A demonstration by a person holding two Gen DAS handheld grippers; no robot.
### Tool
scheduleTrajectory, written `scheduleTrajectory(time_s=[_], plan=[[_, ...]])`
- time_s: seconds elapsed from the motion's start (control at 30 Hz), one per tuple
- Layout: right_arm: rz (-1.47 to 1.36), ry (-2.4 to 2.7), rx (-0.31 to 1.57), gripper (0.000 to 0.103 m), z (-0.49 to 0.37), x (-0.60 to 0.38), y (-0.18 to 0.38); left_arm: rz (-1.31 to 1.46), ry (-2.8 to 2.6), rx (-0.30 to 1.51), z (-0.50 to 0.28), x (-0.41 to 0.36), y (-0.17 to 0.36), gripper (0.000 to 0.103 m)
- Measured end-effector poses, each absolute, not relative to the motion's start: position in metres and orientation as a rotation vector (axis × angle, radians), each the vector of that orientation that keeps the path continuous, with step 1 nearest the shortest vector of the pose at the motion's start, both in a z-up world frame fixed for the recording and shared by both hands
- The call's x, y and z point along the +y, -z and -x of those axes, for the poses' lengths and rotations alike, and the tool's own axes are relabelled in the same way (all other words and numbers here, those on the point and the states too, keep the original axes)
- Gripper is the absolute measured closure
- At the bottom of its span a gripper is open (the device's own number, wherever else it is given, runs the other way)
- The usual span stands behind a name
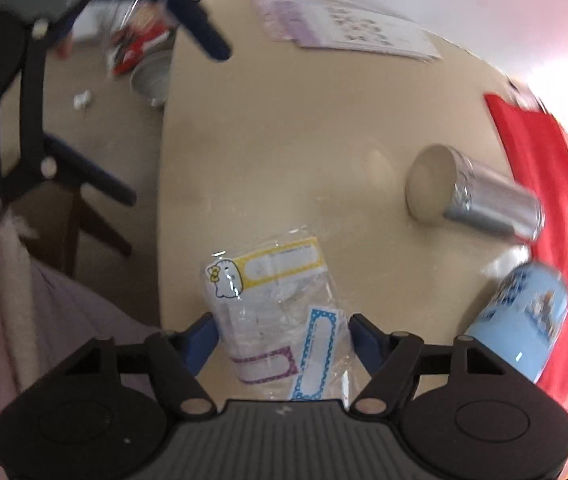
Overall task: Flip cup upright
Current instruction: 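Grasp the clear cup with the right tool while the left tool releases it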
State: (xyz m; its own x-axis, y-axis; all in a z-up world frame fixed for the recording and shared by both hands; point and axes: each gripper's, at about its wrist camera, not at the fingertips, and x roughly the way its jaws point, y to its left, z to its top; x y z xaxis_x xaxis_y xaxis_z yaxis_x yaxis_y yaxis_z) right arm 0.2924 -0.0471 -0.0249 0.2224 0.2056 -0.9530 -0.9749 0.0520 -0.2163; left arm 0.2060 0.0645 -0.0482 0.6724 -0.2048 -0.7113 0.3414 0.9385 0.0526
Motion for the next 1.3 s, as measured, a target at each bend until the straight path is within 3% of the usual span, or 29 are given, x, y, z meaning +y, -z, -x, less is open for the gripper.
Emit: scheduleTrajectory(time_s=[0.37,0.53,0.8,0.9,0.93,1.0,1.3], plan=[[0.285,-0.529,1.289,0.032,-0.328,-0.104,0.021,-0.195,0.262,0.77,-0.219,0.069,0.049,0.0],[-0.019,-0.332,1.37,0.032,-0.338,-0.126,0.023,-0.177,0.258,0.767,-0.222,0.071,0.05,0.0],[-0.136,-0.213,1.35,0.034,-0.331,-0.125,0.028,-0.149,0.259,0.761,-0.22,0.08,0.053,0.0],[-0.102,-0.243,1.355,0.031,-0.333,-0.114,0.033,-0.145,0.255,0.761,-0.219,0.084,0.053,0.0],[-0.089,-0.251,1.339,0.022,-0.331,-0.114,0.03,-0.144,0.253,0.76,-0.219,0.085,0.053,0.0],[-0.057,-0.287,1.337,0.015,-0.33,-0.112,0.028,-0.14,0.252,0.756,-0.218,0.086,0.052,0.0],[-0.106,-0.239,1.339,0.014,-0.358,-0.114,0.017,-0.138,0.264,0.745,-0.217,0.089,0.051,0.0]])
